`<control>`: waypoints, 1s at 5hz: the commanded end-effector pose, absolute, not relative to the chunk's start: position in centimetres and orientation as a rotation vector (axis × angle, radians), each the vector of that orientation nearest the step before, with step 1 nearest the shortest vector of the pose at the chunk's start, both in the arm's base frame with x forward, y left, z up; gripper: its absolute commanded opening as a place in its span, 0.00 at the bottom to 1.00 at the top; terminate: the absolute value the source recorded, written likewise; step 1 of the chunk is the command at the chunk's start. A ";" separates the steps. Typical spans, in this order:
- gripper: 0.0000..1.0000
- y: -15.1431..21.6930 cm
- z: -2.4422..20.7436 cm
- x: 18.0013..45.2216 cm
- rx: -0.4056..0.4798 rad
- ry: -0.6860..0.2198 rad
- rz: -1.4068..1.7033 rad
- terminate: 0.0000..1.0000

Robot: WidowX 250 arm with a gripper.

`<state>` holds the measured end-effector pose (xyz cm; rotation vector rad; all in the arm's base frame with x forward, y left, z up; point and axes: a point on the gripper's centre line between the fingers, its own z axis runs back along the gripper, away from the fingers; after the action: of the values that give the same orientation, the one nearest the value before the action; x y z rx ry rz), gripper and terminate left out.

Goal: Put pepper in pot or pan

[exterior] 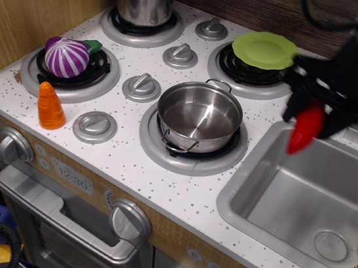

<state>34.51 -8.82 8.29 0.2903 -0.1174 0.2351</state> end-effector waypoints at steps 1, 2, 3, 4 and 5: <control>0.00 -4.7 11.4 33.9 0.278 -0.237 0.214 0.00; 0.00 -2.5 11.2 33.3 0.285 -0.257 0.187 0.00; 1.00 0.6 9.8 32.8 0.279 -0.299 0.164 0.00; 1.00 1.8 8.4 32.8 0.264 -0.321 0.148 0.00; 1.00 2.3 7.0 33.1 0.242 -0.356 0.126 0.00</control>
<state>32.93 1.97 6.08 0.2406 -0.3271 0.1151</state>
